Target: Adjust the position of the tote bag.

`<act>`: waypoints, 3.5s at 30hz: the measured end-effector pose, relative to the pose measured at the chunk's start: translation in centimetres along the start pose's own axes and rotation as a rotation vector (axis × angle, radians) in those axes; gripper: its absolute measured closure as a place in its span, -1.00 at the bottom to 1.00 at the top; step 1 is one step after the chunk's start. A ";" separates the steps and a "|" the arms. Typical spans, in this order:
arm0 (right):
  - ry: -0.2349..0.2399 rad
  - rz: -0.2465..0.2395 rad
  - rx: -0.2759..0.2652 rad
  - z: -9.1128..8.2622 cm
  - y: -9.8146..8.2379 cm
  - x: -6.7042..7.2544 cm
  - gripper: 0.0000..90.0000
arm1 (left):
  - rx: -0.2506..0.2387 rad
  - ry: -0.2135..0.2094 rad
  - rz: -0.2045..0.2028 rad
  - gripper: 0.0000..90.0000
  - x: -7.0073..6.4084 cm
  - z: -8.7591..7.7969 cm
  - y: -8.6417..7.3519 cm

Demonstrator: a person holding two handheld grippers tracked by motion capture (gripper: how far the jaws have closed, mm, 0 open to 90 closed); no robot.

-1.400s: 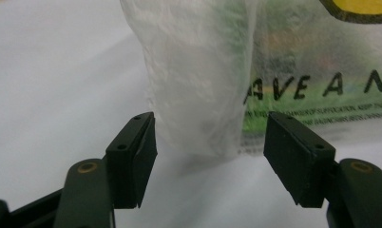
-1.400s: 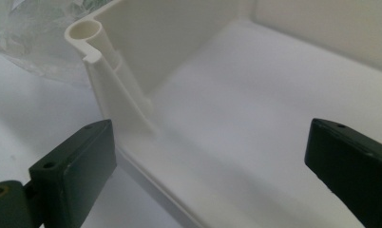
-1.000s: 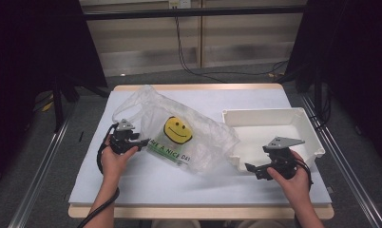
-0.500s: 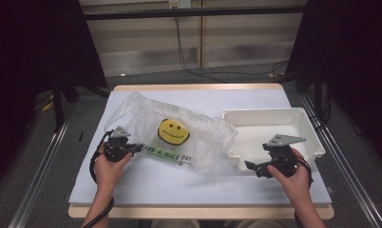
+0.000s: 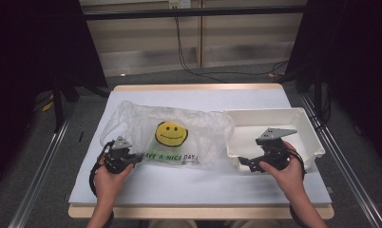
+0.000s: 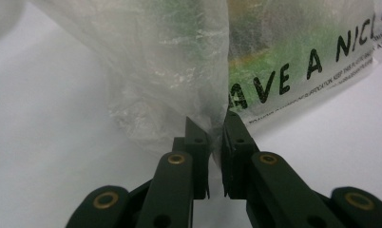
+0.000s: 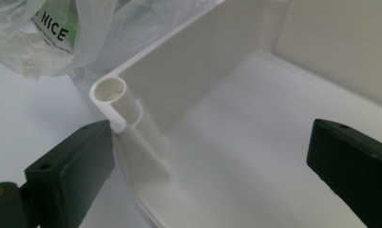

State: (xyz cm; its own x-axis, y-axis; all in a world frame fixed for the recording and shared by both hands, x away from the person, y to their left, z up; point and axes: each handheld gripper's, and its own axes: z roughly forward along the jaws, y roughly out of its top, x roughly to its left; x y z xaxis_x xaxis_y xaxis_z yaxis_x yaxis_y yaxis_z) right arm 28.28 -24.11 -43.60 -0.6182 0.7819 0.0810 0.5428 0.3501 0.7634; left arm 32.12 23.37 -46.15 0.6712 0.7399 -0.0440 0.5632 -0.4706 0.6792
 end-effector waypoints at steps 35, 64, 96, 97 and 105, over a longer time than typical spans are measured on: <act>0.091 -0.071 0.010 2.2 4.4 1.3 -0.92 | 0.024 0.015 -0.056 -0.20 -0.9 -3.7 -1.6; 0.081 -0.030 0.001 0.6 5.9 0.4 -0.60 | -0.030 -0.043 0.001 0.31 -2.7 -4.4 -0.3; 0.102 -0.070 -0.046 0.0 11.0 2.8 -0.16 | -0.072 -0.115 0.038 0.24 -4.1 -1.4 5.4; 0.101 -0.070 -0.043 0.1 11.3 3.1 -0.16 | -0.071 -0.122 0.039 0.24 -4.0 -1.4 5.4; 0.124 -0.118 -0.055 1.5 13.4 5.2 -0.23 | -0.075 -0.104 0.058 0.35 -4.2 -1.4 5.6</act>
State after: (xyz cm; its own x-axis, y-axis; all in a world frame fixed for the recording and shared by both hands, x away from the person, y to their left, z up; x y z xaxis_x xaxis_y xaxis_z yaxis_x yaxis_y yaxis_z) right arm 33.21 -14.61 -33.88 -0.7431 0.6660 0.0646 0.4323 0.4042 0.8061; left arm 31.78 18.31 -41.12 0.7498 0.6572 -0.0762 0.4874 -0.4708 0.7354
